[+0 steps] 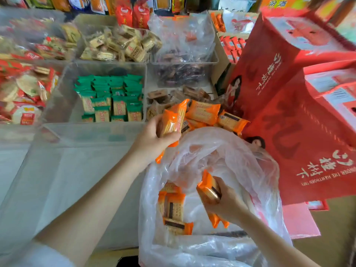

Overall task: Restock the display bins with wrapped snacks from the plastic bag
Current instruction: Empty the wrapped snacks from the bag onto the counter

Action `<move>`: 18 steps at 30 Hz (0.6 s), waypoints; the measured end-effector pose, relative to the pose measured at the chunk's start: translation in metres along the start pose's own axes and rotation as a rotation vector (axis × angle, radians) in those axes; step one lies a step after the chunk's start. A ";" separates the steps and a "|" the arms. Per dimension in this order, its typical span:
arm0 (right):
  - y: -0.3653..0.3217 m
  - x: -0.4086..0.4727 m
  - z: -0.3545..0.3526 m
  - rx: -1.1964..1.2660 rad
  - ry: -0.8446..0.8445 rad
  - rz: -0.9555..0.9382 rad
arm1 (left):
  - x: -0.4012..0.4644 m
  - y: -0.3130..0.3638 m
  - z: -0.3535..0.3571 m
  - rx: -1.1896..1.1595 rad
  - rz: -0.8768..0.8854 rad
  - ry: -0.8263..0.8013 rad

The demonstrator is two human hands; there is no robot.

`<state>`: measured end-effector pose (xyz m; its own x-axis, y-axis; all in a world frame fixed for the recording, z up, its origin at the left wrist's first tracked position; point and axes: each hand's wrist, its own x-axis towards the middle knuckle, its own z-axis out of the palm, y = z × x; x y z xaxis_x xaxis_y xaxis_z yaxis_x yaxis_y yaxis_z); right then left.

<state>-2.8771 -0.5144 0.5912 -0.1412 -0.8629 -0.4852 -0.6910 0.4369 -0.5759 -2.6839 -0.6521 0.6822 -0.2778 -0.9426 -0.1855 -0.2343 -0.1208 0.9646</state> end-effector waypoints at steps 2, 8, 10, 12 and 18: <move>-0.032 -0.005 -0.041 -0.005 0.068 -0.160 | 0.027 0.004 -0.002 0.095 0.006 -0.003; -0.089 0.069 -0.119 0.050 0.437 -0.300 | 0.094 -0.013 0.009 0.580 -0.087 -0.071; -0.094 0.108 -0.132 -0.107 0.431 -0.264 | 0.105 -0.027 0.018 0.725 -0.167 -0.126; -0.094 0.142 -0.140 -0.233 0.394 -0.187 | 0.110 -0.034 0.024 0.839 -0.203 -0.136; -0.096 0.192 -0.134 -0.674 0.192 -0.238 | 0.101 -0.045 0.015 0.945 0.113 -0.059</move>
<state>-2.9326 -0.7561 0.6419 -0.0123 -0.9710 -0.2389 -0.9951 0.0352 -0.0919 -2.7150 -0.7373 0.6168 -0.3858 -0.9127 -0.1345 -0.8518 0.2964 0.4319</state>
